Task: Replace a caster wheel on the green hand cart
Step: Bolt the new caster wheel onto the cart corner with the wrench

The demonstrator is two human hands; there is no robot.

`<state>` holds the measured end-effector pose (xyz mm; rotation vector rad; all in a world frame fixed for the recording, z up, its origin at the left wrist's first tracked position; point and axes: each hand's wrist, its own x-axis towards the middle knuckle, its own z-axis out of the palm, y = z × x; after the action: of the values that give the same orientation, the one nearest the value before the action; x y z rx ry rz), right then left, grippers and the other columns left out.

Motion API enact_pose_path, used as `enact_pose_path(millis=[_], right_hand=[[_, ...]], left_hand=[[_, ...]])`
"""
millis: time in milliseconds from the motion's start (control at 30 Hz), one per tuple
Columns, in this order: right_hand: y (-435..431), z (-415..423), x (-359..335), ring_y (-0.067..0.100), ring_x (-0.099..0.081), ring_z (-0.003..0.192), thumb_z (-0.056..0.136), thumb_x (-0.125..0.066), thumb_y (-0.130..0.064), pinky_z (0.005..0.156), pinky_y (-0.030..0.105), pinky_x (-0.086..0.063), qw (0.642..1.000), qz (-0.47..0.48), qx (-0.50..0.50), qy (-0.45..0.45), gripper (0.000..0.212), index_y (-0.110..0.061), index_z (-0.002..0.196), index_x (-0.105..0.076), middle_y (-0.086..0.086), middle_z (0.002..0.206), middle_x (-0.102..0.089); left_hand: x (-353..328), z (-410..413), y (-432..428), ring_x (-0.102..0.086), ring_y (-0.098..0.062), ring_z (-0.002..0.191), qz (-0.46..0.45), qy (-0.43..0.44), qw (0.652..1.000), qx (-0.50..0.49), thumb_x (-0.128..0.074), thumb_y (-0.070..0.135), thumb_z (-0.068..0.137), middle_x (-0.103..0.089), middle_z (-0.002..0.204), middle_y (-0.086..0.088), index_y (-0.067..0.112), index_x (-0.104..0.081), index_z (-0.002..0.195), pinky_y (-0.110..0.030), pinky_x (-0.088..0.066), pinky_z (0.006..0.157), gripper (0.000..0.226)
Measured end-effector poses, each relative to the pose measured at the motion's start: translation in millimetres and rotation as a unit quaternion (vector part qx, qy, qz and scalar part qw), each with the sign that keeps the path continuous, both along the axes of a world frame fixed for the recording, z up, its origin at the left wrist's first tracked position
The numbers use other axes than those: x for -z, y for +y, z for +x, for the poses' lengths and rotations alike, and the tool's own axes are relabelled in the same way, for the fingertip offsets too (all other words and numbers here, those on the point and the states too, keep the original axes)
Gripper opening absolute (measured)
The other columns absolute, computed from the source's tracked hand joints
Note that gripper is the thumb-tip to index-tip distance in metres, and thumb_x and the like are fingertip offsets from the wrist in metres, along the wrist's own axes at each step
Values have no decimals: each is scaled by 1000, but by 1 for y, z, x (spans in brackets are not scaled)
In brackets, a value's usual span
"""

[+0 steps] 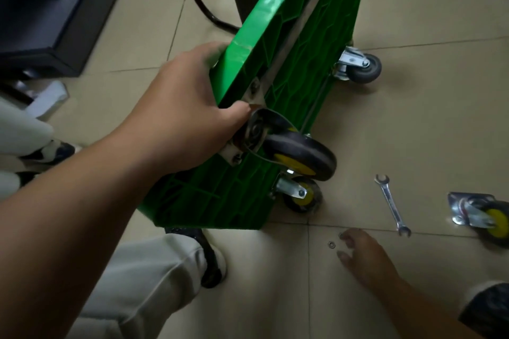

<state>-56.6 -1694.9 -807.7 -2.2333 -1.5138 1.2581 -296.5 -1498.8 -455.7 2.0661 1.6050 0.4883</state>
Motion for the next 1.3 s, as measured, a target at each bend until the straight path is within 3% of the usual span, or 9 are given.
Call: enact_pose_path(millis=[133,267,400,600,733,933,1033,1167,1300], right_hand=[[-4,-9,21,29,-65,112,84,-79,-8,95,38,-51,1000,-20,-18,7,44,-5,126,-63,14,122,-62],[-6,-6,26,33,-62,93,78,-78,1,79,47,-54,997,39,74,-9,34,-11,104,-59,9,105,-57],[0,6,25,35,-58,92,80,-76,-1,78,47,-52,991,33,123,-45,29,-10,99,-56,10,101,-54],[6,10,27,36,-58,86,84,-71,2,76,43,-48,993,25,106,-41,15,-3,91,-60,16,90,-61],[7,5,24,34,-61,85,81,-70,-1,75,43,-52,992,24,116,-38,19,-11,92,-57,11,91,-63],[6,8,17,36,-60,83,79,-72,-3,71,41,-50,993,40,79,-72,13,-11,86,-64,8,93,-55],[16,8,3,32,-62,78,81,-74,-6,71,40,-51,991,70,92,-61,11,-12,83,-66,6,90,-56],[52,8,-47,13,-60,73,80,-81,-3,71,30,-47,977,187,98,-23,14,-10,89,-73,3,91,-64],[86,16,-133,14,-59,74,79,-82,-11,67,36,-53,953,297,10,-58,17,-21,88,-71,-8,85,-60]], left_hand=[[1,-1,-1,-69,9,77,-4,-8,1000,5,-72,27,84,-71,94,18,37,-61,134,-11,-56,61,52],[3,-2,-1,-68,15,82,5,-7,1000,5,-73,24,86,-68,96,24,36,-61,136,-3,-50,60,54],[2,-2,-1,-63,21,88,11,0,1000,12,-73,27,86,-66,99,27,36,-61,137,2,-45,63,53],[1,1,-3,-62,23,82,12,1,1000,10,-72,22,84,-64,89,27,36,-63,133,3,-42,58,52],[0,1,-3,-65,18,85,8,4,1000,11,-71,23,84,-67,95,24,35,-62,136,1,-44,58,54],[0,3,-4,-65,17,79,5,7,1000,2,-69,28,82,-66,91,22,34,-61,135,0,-44,53,54],[1,4,-2,-68,8,76,-2,7,1000,1,-71,32,83,-69,95,18,34,-60,137,-6,-49,54,56],[0,3,-3,-72,-4,85,-4,-1,1000,-5,-63,41,72,-73,103,11,34,-61,135,-34,-62,77,63],[-2,6,-5,-72,-22,100,-12,-3,1000,-8,-62,42,70,-74,109,1,31,-61,135,-44,-60,88,66]])
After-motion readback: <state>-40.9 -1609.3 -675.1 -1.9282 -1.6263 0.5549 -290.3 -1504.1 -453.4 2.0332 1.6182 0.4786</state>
